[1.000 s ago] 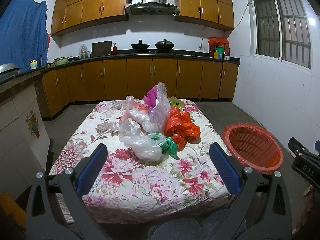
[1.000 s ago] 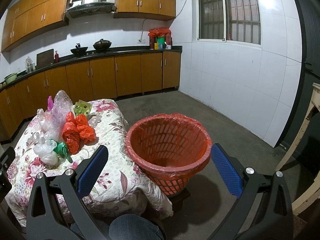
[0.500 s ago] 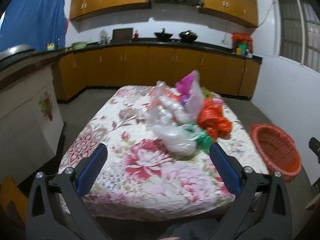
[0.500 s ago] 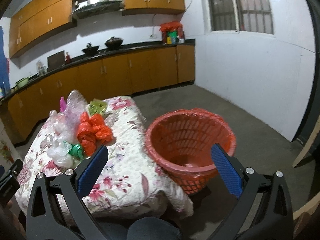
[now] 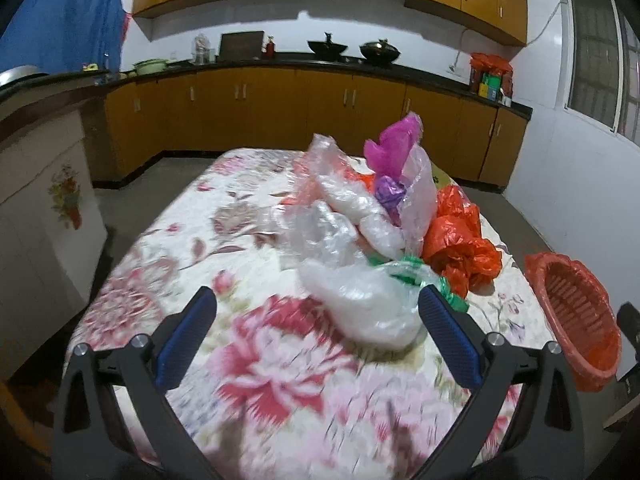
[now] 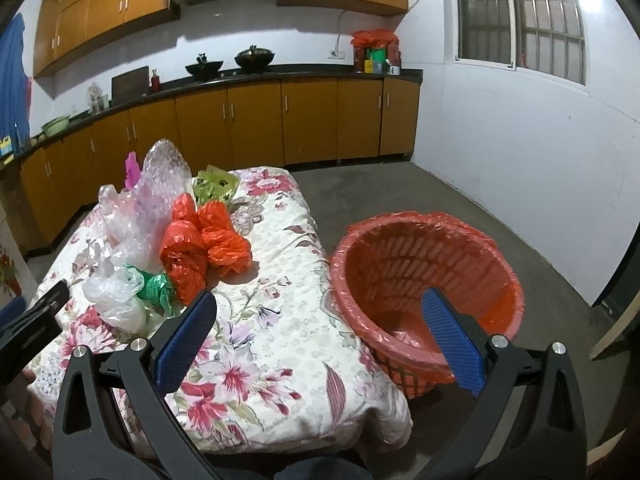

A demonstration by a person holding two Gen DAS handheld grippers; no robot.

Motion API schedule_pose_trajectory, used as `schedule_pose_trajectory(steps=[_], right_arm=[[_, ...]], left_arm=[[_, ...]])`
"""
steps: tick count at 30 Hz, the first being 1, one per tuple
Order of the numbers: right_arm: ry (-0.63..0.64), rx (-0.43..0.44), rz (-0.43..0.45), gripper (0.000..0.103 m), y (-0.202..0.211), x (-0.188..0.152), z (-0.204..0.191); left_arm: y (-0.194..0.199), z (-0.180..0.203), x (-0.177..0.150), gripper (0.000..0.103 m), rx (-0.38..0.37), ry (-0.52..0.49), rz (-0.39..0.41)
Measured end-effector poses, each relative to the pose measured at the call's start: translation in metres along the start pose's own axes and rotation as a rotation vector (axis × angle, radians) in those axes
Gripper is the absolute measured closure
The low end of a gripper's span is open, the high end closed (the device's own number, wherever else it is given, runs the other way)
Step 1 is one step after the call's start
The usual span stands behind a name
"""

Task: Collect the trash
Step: 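Grasp the clear plastic bag with the left tool while the right tool grasps the green bag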

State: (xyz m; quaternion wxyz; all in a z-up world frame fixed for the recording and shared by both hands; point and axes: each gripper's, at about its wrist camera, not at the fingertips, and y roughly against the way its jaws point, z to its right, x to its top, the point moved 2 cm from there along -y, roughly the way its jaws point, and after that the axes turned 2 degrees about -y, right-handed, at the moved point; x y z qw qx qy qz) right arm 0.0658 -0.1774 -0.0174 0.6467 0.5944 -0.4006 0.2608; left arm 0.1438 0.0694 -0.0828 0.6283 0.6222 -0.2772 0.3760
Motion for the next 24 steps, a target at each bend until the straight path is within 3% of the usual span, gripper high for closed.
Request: schedule_pose_trajectory(steps=[9,11,18,24], right_arm=[[0.039,0.001,-0.030,0.002,-0.033,0.002,-0.014],[0.045,0.003,-0.032,0.002,-0.040,0.004,-0.017],[0.067,0.023,-0.037,0.002,-0.054,0.006,-0.033],[0.079,0.031,-0.030,0.002,-0.063,0.010,-0.041]], left_arm=[[-0.074,0.006,0.000,0.033,-0.049,0.022,-0.143],[-0.076,0.007,-0.004,0.038,-0.064,0.010,-0.149],[-0.072,0.010,-0.014,0.081,-0.093,-0.034,-0.128],[-0.056,-0.006,-0.008,0.094,-0.074,-0.048,-0.081]])
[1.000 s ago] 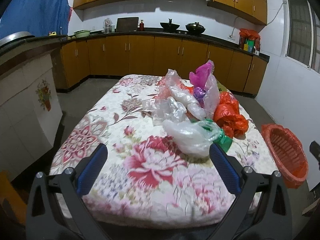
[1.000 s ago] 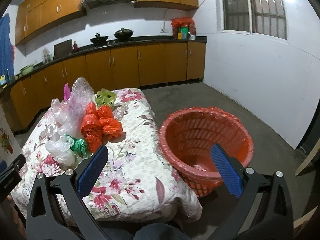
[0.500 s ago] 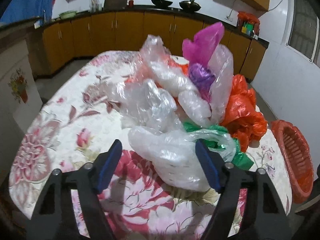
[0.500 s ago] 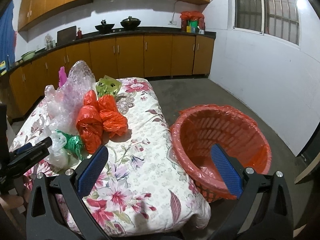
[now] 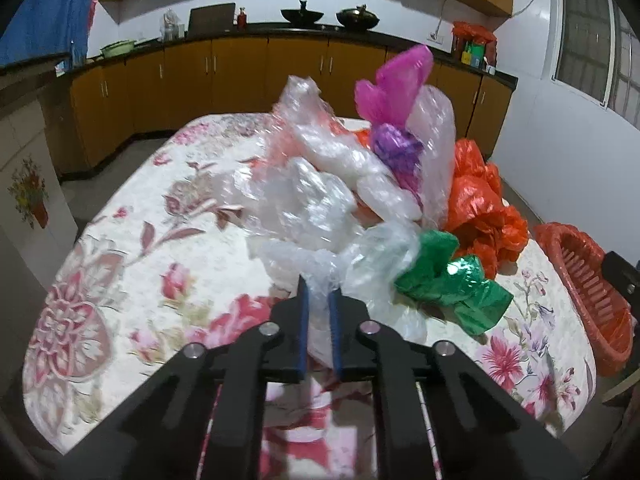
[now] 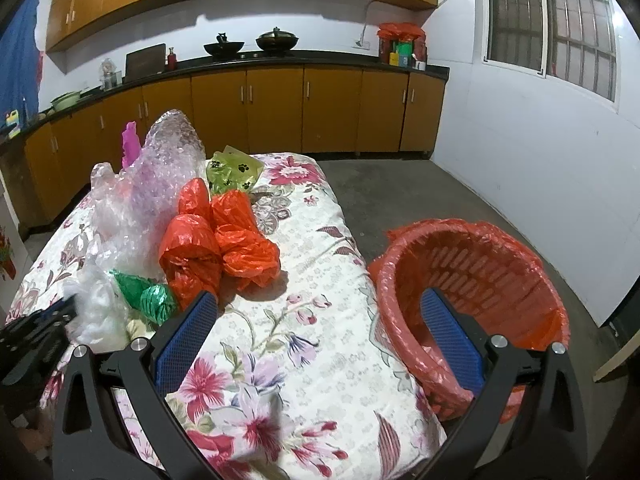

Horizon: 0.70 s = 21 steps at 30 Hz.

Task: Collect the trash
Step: 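Grasp the clear plastic bag with the left tool while the right tool grasps the green bag, then carry the green bag in the right tool over the basket and release it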

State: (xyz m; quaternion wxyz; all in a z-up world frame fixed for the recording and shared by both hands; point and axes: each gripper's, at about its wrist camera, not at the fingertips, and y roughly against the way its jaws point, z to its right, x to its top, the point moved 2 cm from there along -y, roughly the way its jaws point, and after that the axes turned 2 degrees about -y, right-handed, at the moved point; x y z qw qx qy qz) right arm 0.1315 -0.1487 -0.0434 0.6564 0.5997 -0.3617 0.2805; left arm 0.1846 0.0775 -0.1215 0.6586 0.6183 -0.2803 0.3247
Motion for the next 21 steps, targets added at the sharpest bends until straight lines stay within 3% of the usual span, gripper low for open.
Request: schedule_pose_trajectory(steps=[6,10,13,21], right_arm=[[-0.014,0.091,-0.045,0.017,-0.011,0.001,-0.013],[0.020,0.174,-0.101,0.038,-0.022,-0.006,-0.034],[0.042,0.232,-0.134,0.047,-0.029,-0.010,-0.049],[0.116,0.343,-0.157,0.050,-0.037,-0.015,-0.087]], left_arm=[[0.017,-0.026,0.009,0.096,0.056,0.017,0.056],[0.024,-0.042,0.016,0.096,0.093,0.040,0.078],[0.026,-0.053,0.021,0.096,0.117,0.054,0.091],[0.028,-0.064,0.026,0.096,0.133,0.073,0.100]])
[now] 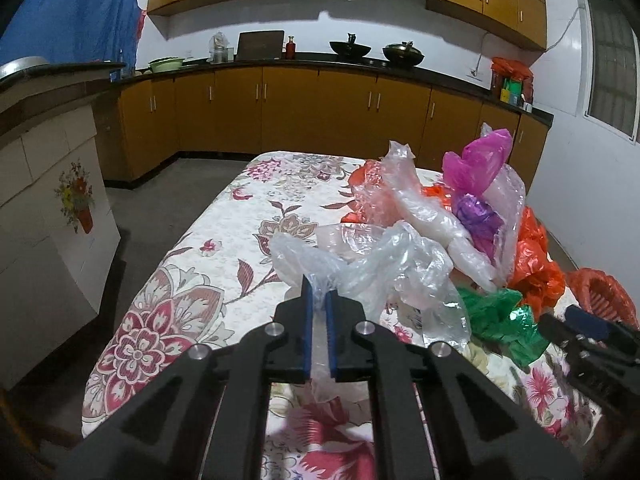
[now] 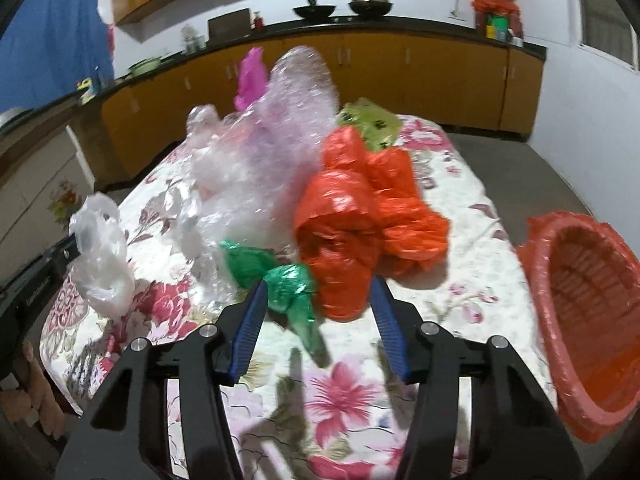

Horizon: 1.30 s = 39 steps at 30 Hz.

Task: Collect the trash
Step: 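Carry the green bag in the right tool over the basket and release it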

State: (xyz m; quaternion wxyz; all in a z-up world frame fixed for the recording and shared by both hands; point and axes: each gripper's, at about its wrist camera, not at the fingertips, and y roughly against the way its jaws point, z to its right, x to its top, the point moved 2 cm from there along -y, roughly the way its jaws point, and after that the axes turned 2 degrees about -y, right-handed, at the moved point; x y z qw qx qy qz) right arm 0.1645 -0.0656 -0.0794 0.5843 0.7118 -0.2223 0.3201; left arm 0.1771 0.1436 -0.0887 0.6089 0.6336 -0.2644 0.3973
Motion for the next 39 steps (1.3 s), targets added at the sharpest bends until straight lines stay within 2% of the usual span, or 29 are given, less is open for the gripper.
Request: schedule_pose_trajectory(steps=[3,5,6,8,11,19,25,34,39], right_arm=[[0.018,0.003,-0.046,0.059,-0.013,-0.005,-0.004],[0.028,0.005,-0.070,0.071,-0.022,-0.008,-0.005],[0.035,0.003,-0.072,0.075,-0.025,-0.009,-0.006],[0.052,0.011,-0.064,0.089,-0.026,-0.010,-0.009],[0.070,0.026,-0.043,0.096,-0.019,-0.011,-0.010],[0.090,0.073,0.015,0.098,0.014,-0.014,-0.006],[0.062,0.072,0.077,0.098,0.044,-0.011,0.004],[-0.030,0.004,0.181,0.098,0.093,-0.004,0.050],[-0.091,-0.085,0.234,0.098,0.116,-0.006,0.082]], left_arm=[[0.000,0.000,0.000,0.096,-0.001,0.000,-0.001],[0.000,0.000,-0.001,0.096,-0.002,-0.002,-0.003],[0.000,-0.001,-0.001,0.096,-0.003,-0.002,-0.004],[0.001,0.000,-0.001,0.096,-0.005,-0.001,-0.003],[0.004,0.002,0.000,0.096,-0.009,-0.003,0.001],[0.017,0.014,0.005,0.096,-0.044,-0.014,0.025],[0.032,0.033,0.012,0.096,-0.096,-0.032,0.052],[0.051,0.083,0.020,0.096,-0.225,-0.068,0.073],[0.058,0.122,0.023,0.096,-0.312,-0.103,0.075]])
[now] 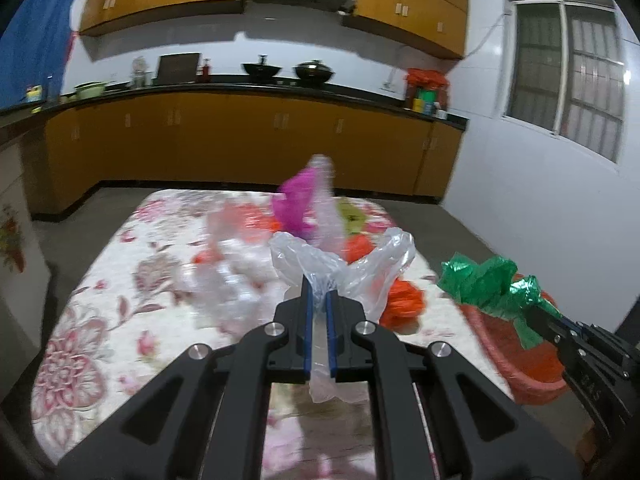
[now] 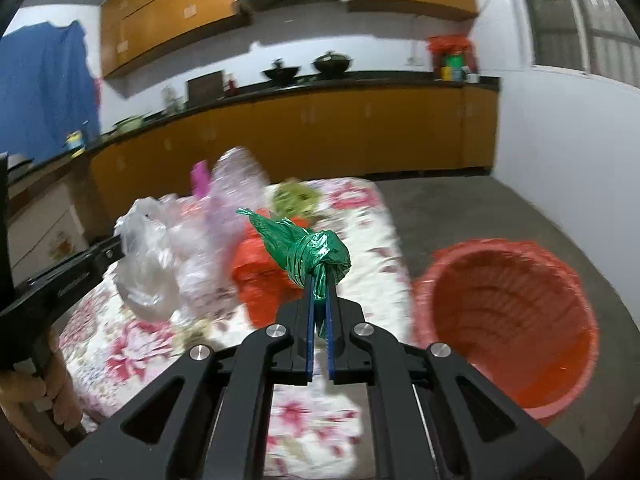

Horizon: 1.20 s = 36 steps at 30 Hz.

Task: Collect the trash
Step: 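Carry the green bag in the right tool over the basket and release it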

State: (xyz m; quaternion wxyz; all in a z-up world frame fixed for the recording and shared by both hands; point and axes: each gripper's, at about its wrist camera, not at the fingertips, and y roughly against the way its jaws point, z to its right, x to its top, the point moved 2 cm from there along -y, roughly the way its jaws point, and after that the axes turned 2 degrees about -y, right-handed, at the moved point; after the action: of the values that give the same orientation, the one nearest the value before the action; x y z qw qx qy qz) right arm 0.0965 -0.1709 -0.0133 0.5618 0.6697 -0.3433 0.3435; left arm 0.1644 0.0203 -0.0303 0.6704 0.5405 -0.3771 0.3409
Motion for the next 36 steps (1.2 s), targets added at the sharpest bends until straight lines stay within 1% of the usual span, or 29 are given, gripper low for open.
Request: schedule_pose_trajectory(steps=[7,11,14,16,20,26,29,33,35,36], right_arm=[[-0.084,-0.160,0.063,0.098,0.017,0.006,0.060],[-0.142,-0.234,0.082,0.098,0.025,0.006,0.095],[-0.176,-0.273,0.084,0.098,0.028,0.004,0.116],[-0.204,-0.299,0.082,0.098,0.029,0.002,0.132],[-0.233,-0.324,0.081,0.098,0.029,-0.001,0.149],[-0.296,-0.334,0.090,0.098,0.028,-0.002,0.171],[-0.320,-0.335,0.092,0.098,0.027,0.000,0.179],[-0.333,-0.332,0.102,0.098,0.025,0.007,0.191],[-0.341,-0.323,0.109,0.094,0.024,0.009,0.195],[-0.342,-0.321,0.110,0.091,0.025,0.008,0.195]], left_arm=[[-0.014,0.058,0.007,0.096,-0.137,-0.037,-0.007],[-0.026,0.094,0.009,0.096,-0.212,-0.064,-0.020],[-0.036,0.120,0.009,0.096,-0.259,-0.086,-0.031],[-0.043,0.132,0.005,0.096,-0.283,-0.097,-0.039],[-0.055,0.163,0.001,0.096,-0.336,-0.115,-0.061],[-0.072,0.196,0.000,0.096,-0.395,-0.144,-0.084],[-0.079,0.205,-0.002,0.096,-0.413,-0.156,-0.095],[-0.095,0.218,-0.008,0.095,-0.441,-0.149,-0.136],[-0.103,0.223,-0.010,0.092,-0.445,-0.140,-0.158],[-0.106,0.225,-0.011,0.087,-0.448,-0.140,-0.164]])
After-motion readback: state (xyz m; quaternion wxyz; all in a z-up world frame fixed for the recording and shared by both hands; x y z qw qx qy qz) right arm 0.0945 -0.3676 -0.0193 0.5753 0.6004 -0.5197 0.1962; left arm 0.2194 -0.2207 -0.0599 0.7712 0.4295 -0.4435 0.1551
